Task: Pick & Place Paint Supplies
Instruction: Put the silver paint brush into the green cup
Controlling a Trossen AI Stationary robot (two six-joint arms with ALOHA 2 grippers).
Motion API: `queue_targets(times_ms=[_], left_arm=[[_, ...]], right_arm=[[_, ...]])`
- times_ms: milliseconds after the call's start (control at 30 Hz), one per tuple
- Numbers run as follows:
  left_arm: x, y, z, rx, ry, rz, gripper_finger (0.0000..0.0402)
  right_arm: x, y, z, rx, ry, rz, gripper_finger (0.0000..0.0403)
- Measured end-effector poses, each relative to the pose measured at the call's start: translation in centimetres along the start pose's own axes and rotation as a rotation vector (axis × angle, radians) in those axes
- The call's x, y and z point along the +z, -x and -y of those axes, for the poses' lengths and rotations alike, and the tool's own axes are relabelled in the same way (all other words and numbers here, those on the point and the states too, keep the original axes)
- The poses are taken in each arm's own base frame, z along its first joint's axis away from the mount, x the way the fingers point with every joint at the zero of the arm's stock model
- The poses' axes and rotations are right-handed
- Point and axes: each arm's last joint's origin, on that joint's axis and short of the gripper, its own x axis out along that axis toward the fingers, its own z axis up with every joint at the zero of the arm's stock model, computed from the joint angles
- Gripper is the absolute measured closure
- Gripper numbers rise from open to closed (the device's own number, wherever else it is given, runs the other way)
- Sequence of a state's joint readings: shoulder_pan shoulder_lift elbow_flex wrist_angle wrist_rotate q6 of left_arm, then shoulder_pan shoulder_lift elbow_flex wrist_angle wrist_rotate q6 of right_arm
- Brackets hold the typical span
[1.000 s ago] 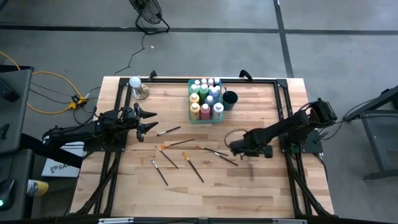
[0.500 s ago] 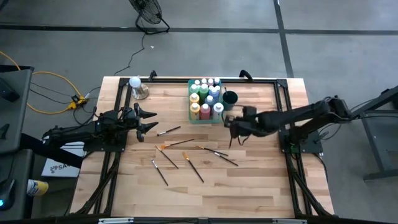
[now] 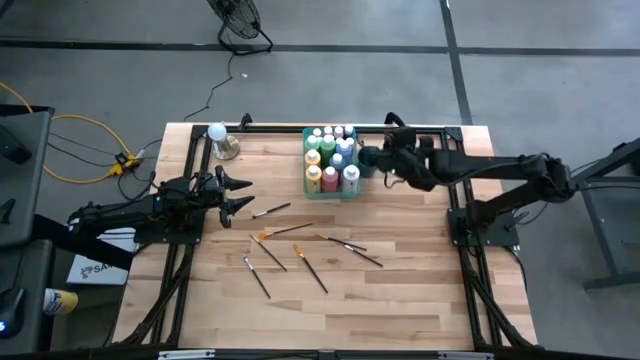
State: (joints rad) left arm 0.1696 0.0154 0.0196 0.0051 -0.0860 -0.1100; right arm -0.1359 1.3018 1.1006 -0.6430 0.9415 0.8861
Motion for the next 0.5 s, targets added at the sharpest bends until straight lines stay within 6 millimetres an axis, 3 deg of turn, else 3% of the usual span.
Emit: queue_targets(times_ms=[233, 500], left_arm=[[0.0, 0.0, 0.0, 0.0, 0.0, 0.0, 0.019], [0.0, 0.0, 0.0, 0.0, 0.0, 0.0, 0.019]], right_arm=[[1.4, -2.9, -0.2, 0.103, 0.114, 0.077, 0.04], [-0.1, -5.4, 1.0, 0.14, 0.117, 0.068, 0.04]])
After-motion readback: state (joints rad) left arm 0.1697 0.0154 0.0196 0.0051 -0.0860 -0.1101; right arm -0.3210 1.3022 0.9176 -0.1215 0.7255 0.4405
